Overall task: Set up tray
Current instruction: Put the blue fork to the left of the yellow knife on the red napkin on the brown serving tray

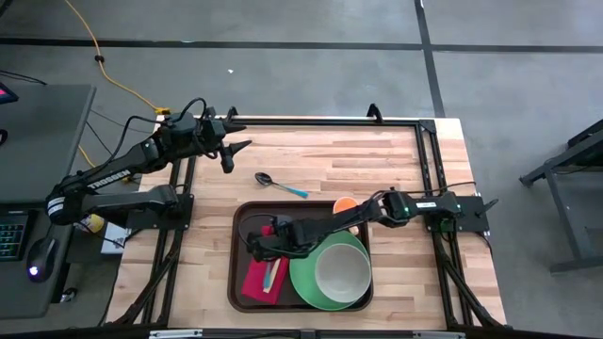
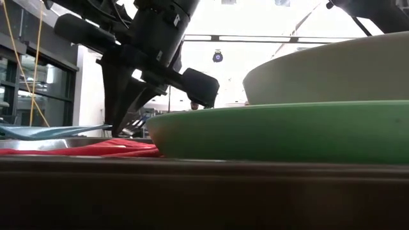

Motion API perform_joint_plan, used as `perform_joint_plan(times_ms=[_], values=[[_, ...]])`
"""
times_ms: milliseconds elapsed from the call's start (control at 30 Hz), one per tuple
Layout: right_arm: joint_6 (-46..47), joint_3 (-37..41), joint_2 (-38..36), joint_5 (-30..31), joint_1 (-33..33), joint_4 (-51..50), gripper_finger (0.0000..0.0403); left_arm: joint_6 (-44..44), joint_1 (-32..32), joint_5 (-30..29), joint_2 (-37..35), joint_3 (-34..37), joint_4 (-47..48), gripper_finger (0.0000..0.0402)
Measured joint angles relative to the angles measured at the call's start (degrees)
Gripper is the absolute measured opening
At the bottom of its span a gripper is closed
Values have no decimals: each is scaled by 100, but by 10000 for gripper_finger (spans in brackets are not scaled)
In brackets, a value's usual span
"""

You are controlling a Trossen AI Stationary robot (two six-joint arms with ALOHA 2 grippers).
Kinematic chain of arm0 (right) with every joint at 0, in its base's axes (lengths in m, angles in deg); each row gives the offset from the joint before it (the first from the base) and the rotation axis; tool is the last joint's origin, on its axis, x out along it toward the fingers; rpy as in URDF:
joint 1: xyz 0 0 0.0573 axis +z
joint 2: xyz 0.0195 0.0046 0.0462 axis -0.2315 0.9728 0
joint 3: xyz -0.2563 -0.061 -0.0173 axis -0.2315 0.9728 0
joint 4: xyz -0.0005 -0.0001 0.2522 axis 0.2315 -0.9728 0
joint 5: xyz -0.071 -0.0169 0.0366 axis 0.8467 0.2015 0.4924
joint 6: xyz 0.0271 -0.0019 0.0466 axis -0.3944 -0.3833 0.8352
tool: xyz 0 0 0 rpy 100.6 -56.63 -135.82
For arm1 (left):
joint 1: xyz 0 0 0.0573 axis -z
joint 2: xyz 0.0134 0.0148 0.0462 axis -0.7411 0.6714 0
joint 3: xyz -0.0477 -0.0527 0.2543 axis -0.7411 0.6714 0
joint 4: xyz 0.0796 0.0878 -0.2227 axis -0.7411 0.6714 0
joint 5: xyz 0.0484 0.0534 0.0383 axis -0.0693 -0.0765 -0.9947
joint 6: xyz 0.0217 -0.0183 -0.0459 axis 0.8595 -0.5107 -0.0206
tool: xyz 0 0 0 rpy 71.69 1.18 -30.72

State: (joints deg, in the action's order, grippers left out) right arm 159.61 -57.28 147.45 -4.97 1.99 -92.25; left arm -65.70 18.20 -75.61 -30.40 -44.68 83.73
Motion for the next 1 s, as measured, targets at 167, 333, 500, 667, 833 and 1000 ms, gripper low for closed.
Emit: perform_joint_plan(times_ms=[167,333,500,667,833,1000], values=[[-3,0,134,-30,-37,406,0,-46,0,7,2,0,2,241],[2,0,176,-66,-37,352,0,-44,0,86,2,0,0,241],[-1,0,176,-133,-28,231,0,-42,2,157,2,0,4,241],[33,0,176,-229,42,-109,0,-33,2,166,2,0,6,241],[39,0,176,-290,51,-180,0,-29,2,168,2,0,5,241],[-11,0,176,-237,44,-169,0,-30,2,207,2,0,6,241]])
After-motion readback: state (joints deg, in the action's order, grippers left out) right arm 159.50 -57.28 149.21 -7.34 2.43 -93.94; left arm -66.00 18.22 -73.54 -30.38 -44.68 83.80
